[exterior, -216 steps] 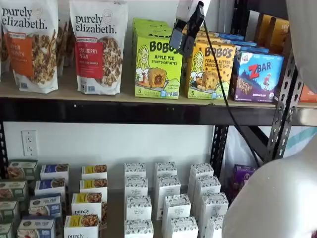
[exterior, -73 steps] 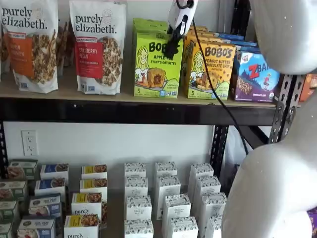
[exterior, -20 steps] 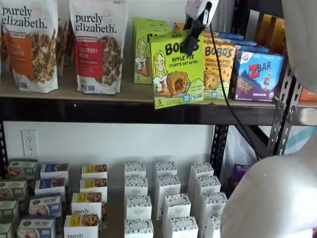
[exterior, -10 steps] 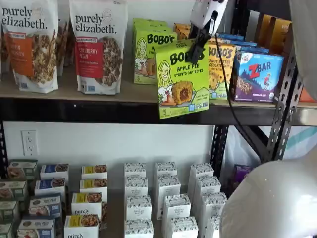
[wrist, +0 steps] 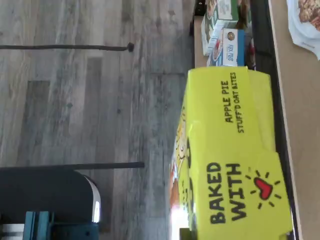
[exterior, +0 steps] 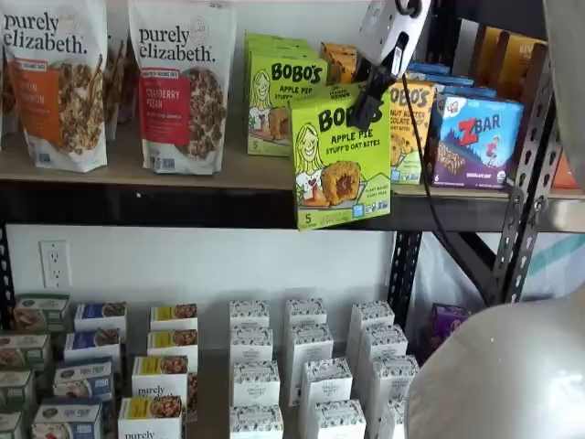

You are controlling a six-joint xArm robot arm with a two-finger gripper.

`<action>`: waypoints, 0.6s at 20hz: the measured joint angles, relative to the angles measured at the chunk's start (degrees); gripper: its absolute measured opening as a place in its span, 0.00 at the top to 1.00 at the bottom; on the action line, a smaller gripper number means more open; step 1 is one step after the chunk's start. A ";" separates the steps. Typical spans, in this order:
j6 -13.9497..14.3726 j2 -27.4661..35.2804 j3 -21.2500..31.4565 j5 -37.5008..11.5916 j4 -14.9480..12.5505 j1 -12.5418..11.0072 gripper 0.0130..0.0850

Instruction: Pick the green box on the top shelf, the fourth from the left

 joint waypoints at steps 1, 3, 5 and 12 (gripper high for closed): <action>-0.15 -0.33 0.43 -0.14 0.21 -0.17 0.72; -0.55 -0.75 0.99 0.07 1.05 -0.74 0.72; -0.97 -0.87 1.08 0.98 1.61 -1.32 0.72; -1.86 -2.00 2.84 1.56 0.34 -1.76 0.72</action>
